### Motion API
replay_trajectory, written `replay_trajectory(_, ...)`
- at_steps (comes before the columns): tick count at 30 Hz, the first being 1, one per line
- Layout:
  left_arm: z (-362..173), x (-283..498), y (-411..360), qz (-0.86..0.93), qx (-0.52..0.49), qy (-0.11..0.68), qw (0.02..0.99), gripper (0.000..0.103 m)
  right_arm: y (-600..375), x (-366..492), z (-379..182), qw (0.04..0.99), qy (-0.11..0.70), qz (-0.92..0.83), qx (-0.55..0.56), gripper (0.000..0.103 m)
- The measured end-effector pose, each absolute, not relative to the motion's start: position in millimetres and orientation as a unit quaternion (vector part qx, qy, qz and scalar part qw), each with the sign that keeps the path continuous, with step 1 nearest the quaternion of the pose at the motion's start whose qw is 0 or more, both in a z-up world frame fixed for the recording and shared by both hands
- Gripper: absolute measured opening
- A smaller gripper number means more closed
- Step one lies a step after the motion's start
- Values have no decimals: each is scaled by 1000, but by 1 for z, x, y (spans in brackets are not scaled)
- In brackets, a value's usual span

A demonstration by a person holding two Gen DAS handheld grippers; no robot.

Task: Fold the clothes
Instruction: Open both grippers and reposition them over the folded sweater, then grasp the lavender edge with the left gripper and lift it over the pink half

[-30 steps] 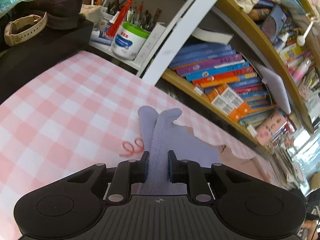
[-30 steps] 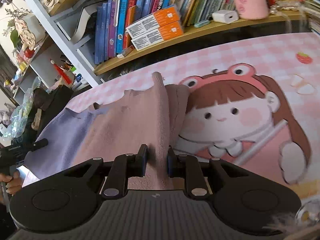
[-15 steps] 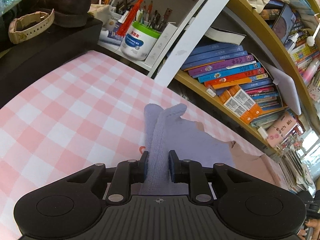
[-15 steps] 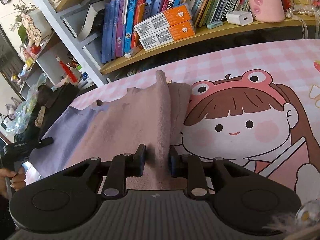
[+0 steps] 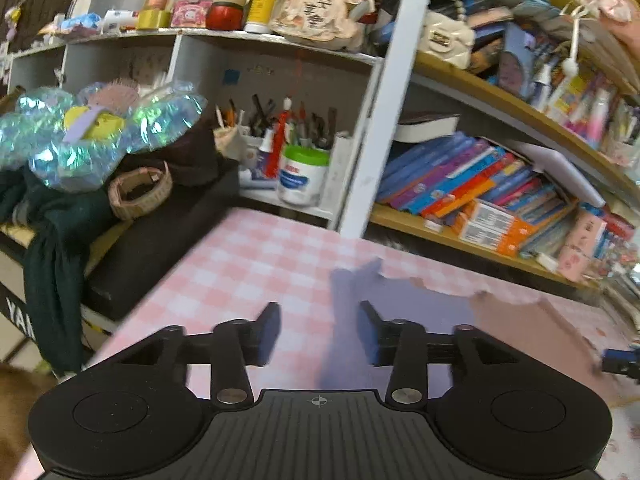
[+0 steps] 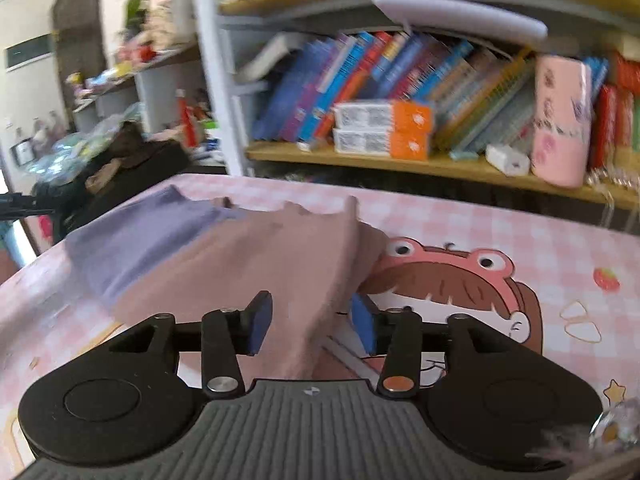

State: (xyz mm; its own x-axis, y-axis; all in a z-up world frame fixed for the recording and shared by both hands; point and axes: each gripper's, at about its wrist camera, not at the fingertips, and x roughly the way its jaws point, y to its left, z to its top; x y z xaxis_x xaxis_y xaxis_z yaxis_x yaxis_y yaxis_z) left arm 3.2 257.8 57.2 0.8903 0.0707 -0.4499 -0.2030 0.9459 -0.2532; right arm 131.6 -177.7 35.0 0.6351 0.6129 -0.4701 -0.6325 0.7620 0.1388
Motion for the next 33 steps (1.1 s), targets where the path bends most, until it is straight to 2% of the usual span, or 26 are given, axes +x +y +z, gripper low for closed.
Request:
replay_trajectory(3,55,-5,239,53,-167,233,956,70,-177,121,33,901,239,361,-31,47)
replay_trajectory(4,53,-5,234,49,-173,237,955,70,-176,119,33,900,236,366,-39,50)
replay_trajectory(6,49,-3,226,41,-186,247,950,75,-174,116,33,896,229,376,-56,52)
replay_trajectory(12,34,5,215,60,-210,278,935,75,-173,124,31,892,229,383,-73,59)
replay_trajectory(17,15,10,219,77,-294,302,903,75,-174,129,26,881,231,401,-99,65)
replay_trajectory(22,4,15,225,98,-372,285,878,75,-176,140,26,874,230,413,-111,68)
replay_trajectory(27,-4,23,230,121,-438,257,853,72,-178,158,33,874,229,419,-89,68)
replay_trajectory(32,-10,29,232,145,-477,234,834,67,-168,169,32,873,236,415,-99,63)
replay_trajectory(33,-11,30,232,150,-479,231,833,67,-168,170,30,872,239,415,-98,60)
